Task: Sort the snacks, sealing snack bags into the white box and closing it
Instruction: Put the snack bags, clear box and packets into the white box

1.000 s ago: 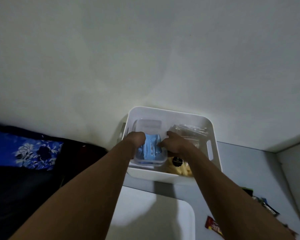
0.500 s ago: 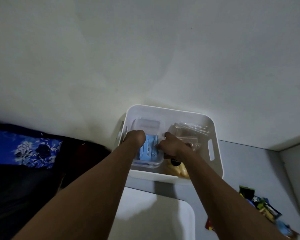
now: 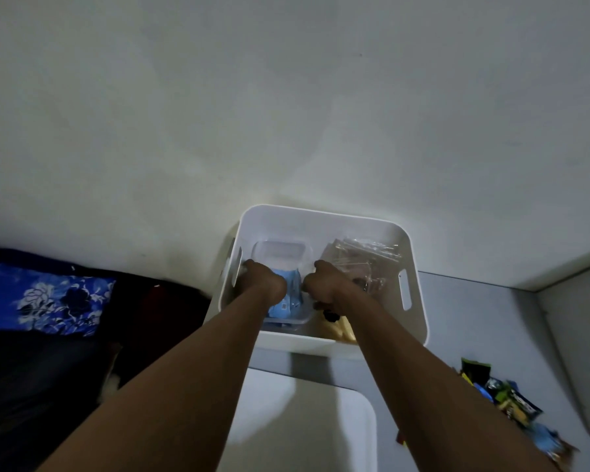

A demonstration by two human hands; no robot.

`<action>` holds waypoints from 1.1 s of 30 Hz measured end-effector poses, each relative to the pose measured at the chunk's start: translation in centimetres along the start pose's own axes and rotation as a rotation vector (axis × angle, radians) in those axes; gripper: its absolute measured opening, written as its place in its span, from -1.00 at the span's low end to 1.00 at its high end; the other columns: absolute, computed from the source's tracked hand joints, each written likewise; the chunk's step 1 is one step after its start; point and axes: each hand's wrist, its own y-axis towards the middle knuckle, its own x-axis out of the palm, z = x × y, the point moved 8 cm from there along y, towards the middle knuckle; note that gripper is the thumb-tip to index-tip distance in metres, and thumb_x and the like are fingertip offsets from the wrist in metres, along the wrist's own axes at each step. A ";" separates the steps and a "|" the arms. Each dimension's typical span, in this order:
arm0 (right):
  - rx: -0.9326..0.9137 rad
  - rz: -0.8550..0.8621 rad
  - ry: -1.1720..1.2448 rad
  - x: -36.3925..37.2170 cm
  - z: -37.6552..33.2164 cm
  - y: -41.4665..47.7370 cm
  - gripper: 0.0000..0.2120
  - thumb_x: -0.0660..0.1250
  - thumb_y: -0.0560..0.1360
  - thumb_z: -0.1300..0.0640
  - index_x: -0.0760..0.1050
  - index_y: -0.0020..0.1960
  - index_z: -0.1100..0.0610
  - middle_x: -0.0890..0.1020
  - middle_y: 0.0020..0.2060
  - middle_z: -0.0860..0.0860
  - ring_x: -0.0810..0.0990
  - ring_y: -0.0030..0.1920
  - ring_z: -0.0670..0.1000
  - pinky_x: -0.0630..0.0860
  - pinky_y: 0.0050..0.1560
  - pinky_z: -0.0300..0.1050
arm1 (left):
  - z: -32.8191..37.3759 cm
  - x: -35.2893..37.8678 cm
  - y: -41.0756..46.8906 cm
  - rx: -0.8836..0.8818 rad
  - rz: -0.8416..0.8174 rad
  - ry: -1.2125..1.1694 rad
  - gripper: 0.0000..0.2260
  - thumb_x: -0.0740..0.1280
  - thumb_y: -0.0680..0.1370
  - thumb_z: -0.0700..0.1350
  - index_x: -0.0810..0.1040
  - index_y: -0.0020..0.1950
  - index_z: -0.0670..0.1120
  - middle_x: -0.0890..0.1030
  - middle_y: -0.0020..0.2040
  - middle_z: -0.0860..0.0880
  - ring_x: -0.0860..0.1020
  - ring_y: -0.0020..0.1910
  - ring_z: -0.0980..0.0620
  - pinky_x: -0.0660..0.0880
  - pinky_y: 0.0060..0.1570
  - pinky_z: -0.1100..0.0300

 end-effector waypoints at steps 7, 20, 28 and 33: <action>-0.118 0.104 -0.172 -2.3 -0.7 -0.6 -0.48 0.21 0.55 0.27 0.30 0.51 0.22 0.40 0.46 0.17 0.48 0.36 0.18 0.45 0.34 0.00 | 2.2 -0.4 -1.3 0.232 0.080 0.202 -0.48 0.39 0.47 -0.17 0.34 0.41 -0.13 0.53 0.25 -0.20 0.53 0.22 -0.20 0.55 0.17 -0.03; -0.251 0.557 -0.516 -8.9 0.0 -3.9 -0.63 0.32 0.45 0.31 0.54 0.23 0.12 0.61 0.15 0.11 0.60 0.15 0.16 0.52 0.09 -0.04 | 8.6 3.0 -2.5 0.723 0.094 0.380 -0.67 0.40 0.53 -0.14 0.58 0.30 -0.05 0.61 0.24 -0.10 0.53 0.22 -0.13 0.50 0.22 0.03; -0.278 0.622 -0.763 -8.6 0.5 -3.2 -0.65 0.37 0.51 0.24 0.38 0.26 0.19 0.63 0.06 0.16 0.65 0.01 0.20 0.40 -0.18 -0.08 | 9.9 7.1 -0.8 0.778 0.122 0.722 -0.73 0.34 0.57 -0.06 0.58 0.26 0.02 0.61 0.21 -0.08 0.41 0.25 -0.16 0.35 0.22 -0.04; -0.302 0.664 -0.761 -9.0 0.1 -3.3 -0.53 0.43 0.46 0.27 0.31 0.28 0.16 0.65 -0.05 0.11 0.65 -0.14 0.14 0.37 -0.29 -0.11 | 10.3 6.8 -0.8 0.797 0.169 0.658 -0.81 0.33 0.58 -0.08 0.64 0.16 0.03 0.65 0.12 -0.08 0.45 0.19 -0.15 0.37 0.20 -0.05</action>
